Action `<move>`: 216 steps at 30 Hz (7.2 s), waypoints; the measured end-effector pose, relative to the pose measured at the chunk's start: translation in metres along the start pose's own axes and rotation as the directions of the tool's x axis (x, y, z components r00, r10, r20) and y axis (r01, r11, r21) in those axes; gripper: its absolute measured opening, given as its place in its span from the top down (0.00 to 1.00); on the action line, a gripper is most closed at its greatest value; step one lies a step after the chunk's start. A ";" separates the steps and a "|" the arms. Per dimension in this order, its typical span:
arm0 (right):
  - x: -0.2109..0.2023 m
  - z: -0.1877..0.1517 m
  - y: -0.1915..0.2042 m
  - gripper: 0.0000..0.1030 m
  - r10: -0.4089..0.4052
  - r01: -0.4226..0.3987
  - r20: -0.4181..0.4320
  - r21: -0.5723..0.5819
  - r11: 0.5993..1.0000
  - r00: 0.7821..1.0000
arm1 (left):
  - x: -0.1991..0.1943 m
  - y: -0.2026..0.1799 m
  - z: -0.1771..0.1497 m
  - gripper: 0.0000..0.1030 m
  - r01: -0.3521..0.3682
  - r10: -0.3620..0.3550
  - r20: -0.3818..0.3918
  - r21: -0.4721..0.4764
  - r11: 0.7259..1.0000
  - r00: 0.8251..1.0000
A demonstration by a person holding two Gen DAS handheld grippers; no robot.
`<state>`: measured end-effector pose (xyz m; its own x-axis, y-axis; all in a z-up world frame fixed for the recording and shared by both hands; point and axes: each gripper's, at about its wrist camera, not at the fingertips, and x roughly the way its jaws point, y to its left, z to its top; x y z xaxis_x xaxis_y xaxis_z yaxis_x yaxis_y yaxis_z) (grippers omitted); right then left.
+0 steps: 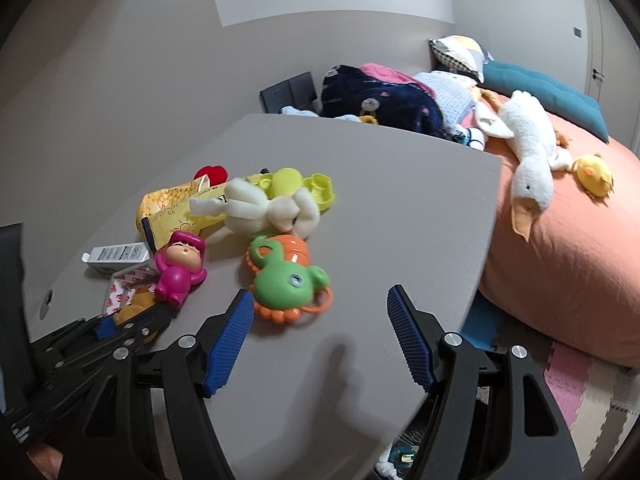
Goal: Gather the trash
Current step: 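Return both grippers to the desk and grasp the brown plush bear with left, then grasp the green turtle toy with the right gripper, then carry the bear and turtle over the bin and open both grippers, then move both open grippers back over the desk toward the remaining items, then grasp the red-white packaging with left while right grasps the pink doll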
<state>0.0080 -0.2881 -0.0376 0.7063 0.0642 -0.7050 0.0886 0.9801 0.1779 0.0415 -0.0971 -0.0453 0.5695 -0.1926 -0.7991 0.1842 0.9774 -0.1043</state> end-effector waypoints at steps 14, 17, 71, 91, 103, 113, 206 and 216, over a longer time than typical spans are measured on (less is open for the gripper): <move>0.052 0.012 0.021 0.32 -0.031 0.025 -0.074 -0.074 0.997 0.997 | -0.001 0.006 0.001 0.70 0.005 -0.005 -0.006 -0.001 1.000 1.000; 0.053 0.013 0.025 0.43 -0.049 0.042 -0.067 -0.095 0.995 0.997 | 0.000 0.006 0.002 0.70 0.006 -0.006 -0.008 0.000 1.000 1.000; -0.148 -0.071 -0.082 0.47 -0.119 0.107 0.120 0.101 0.989 0.986 | -0.081 -0.120 -0.071 0.70 0.143 -0.157 0.057 0.199 0.970 0.986; -0.206 -0.108 -0.160 0.47 -0.229 0.192 0.144 0.232 0.953 0.963 | -0.096 -0.208 -0.106 0.70 0.231 -0.251 0.007 0.364 0.902 0.968; -0.211 -0.126 -0.207 0.25 -0.328 0.292 0.066 0.313 0.904 0.942 | -0.078 -0.249 -0.133 0.05 0.279 -0.248 -0.128 0.457 0.845 0.960; -0.213 -0.130 -0.212 0.21 -0.328 0.284 0.084 0.333 0.899 0.941 | -0.085 -0.236 -0.122 0.06 0.230 -0.225 -0.063 0.432 0.872 0.972; 0.016 0.013 0.051 0.21 0.099 -0.099 -0.005 0.004 0.995 0.995 | 0.008 0.049 0.032 0.10 -0.016 0.014 0.025 0.088 0.996 1.000; 0.027 0.015 0.054 0.21 0.094 -0.093 -0.017 0.018 0.995 0.995 | 0.020 0.056 0.038 0.41 0.051 -0.052 0.010 0.111 0.993 0.999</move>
<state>0.0427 -0.2358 -0.0371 0.6995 0.1589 -0.6967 0.0350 0.9662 0.2555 0.0942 -0.0495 -0.0445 0.5675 -0.2440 -0.7864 0.3002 0.9506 -0.0784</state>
